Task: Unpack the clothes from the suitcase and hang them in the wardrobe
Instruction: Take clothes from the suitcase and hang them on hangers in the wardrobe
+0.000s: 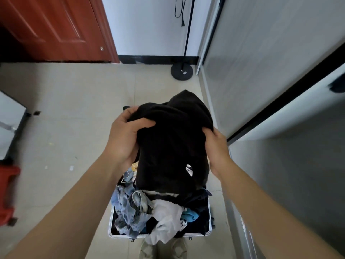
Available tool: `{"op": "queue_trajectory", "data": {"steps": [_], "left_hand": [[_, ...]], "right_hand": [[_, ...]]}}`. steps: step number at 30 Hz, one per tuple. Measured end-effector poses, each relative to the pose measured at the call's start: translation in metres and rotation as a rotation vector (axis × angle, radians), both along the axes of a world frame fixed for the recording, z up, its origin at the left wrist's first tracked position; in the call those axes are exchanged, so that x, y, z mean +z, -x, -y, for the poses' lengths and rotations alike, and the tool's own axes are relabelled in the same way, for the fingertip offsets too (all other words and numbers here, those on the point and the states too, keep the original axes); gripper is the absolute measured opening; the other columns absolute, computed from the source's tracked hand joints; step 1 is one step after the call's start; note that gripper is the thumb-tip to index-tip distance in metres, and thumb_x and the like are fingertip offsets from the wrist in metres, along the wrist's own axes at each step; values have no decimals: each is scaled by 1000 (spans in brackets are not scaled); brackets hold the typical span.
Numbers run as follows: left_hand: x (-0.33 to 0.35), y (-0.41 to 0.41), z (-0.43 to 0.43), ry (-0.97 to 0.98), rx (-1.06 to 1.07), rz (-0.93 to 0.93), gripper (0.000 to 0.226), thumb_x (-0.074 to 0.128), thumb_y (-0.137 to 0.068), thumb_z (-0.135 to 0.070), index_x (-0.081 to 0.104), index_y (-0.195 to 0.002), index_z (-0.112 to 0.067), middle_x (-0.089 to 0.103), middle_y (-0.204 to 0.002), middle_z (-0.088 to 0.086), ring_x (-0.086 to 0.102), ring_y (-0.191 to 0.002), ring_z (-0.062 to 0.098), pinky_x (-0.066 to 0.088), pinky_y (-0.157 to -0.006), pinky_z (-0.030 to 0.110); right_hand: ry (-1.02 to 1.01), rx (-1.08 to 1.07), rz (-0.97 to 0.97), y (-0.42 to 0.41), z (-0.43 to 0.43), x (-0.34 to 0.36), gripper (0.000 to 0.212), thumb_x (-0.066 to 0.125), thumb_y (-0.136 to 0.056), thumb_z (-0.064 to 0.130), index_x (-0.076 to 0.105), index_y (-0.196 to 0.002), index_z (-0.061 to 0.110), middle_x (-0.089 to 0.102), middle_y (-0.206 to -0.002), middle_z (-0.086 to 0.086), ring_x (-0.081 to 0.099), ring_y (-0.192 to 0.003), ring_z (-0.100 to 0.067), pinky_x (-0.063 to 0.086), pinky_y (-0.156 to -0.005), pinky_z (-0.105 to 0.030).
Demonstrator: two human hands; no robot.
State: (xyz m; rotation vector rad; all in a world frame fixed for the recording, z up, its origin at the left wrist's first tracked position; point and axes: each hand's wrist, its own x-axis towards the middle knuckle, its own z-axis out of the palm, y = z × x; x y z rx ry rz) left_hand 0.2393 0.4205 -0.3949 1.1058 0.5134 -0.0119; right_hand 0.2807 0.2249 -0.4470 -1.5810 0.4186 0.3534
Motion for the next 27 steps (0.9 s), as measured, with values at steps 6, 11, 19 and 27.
{"op": "queue_trajectory", "data": {"steps": [6,11,19,27], "left_hand": [[110,52,-14,59,-94,-125,30,54,-86,-2,64,-113,-10,65,-98,1,64,-78,12,51,-61,20],[168,81,-9,-1,-122,-293,37,51,-85,3,64,-114,-18,63,-107,7,62,-81,16,52,-61,23],[277,65,3,219,-61,-108,36,51,-86,-2,66,-114,-17,65,-93,7,66,-71,21,57,-58,28],[334,40,45,263,-143,72,25,52,-90,-5,65,-111,-9,51,-71,5,56,-66,21,60,-70,33]], "right_hand": [[51,-43,-52,45,17,121,25,50,-94,35,69,-105,22,72,-105,-2,67,-99,-20,55,-92,-41],[210,-2,95,70,33,195,21,46,-97,27,67,-93,22,68,-94,2,62,-86,-10,52,-77,-26],[192,-113,224,67,71,282,27,55,-93,35,73,-87,16,73,-89,-5,69,-84,-17,56,-77,-31],[250,-33,291,62,126,312,25,54,-97,31,73,-94,14,73,-96,-5,67,-81,-12,55,-78,-29]]}}
